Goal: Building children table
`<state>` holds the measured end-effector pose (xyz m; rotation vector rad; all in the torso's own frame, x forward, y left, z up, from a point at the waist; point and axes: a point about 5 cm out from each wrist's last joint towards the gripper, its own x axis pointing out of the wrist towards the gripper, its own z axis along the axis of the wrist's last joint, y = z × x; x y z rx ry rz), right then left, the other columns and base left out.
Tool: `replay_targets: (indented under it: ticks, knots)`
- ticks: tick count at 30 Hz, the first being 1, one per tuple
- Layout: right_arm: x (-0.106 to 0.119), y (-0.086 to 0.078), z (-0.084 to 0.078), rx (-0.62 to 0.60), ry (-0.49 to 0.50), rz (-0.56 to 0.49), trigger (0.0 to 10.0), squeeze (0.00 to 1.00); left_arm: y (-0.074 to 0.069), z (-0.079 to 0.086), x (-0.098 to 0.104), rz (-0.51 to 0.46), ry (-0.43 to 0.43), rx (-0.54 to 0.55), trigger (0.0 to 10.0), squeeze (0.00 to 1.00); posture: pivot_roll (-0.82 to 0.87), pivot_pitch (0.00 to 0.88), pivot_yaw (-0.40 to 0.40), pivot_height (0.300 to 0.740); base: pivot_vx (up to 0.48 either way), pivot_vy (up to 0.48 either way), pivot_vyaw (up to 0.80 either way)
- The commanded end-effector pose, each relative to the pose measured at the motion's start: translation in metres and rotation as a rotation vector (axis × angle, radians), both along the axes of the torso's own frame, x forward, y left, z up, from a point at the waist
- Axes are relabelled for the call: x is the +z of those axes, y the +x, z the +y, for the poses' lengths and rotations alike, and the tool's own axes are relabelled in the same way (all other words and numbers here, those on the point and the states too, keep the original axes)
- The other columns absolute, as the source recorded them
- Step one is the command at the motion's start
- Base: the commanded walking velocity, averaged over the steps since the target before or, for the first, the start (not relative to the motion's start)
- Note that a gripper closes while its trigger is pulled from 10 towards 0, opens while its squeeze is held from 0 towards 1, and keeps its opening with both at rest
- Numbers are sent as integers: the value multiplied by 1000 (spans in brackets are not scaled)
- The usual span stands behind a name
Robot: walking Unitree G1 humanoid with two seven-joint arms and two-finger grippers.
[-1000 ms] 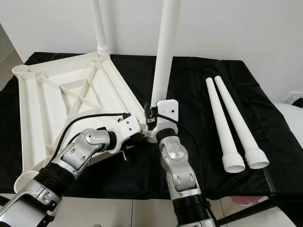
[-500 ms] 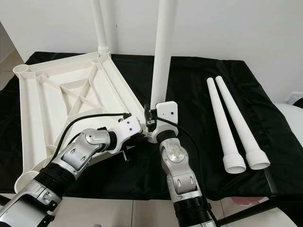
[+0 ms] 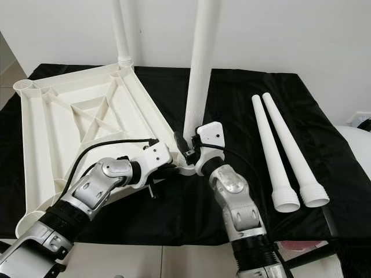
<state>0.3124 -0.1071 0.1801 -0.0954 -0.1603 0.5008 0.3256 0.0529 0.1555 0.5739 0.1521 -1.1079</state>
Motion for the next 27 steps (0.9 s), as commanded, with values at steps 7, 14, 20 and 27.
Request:
replay_targets:
  ticks: [7, 14, 20, 27]
  knots:
    - [-50, 0, -10, -68, -81, 249, 0, 0, -4, 12, -17, 64, 72, -16, 0, 0, 58, 143, -15, 740, 0, 0, 0]
    - [-64, -4, -5, -235, -47, 276, 0, 0, -4, 13, -18, 67, 69, -9, 0, 0, 55, 141, -13, 740, 0, 0, 0]
    - [-74, -12, -3, -395, -22, 295, 0, 0, -2, 11, -17, 63, 68, -3, 0, 0, 47, 137, -10, 740, 0, 0, 0]
    - [-79, -13, -9, -549, -68, 310, 0, 0, -1, 10, -16, 60, 65, 1, 0, 0, 45, 133, -11, 740, 0, 0, 0]
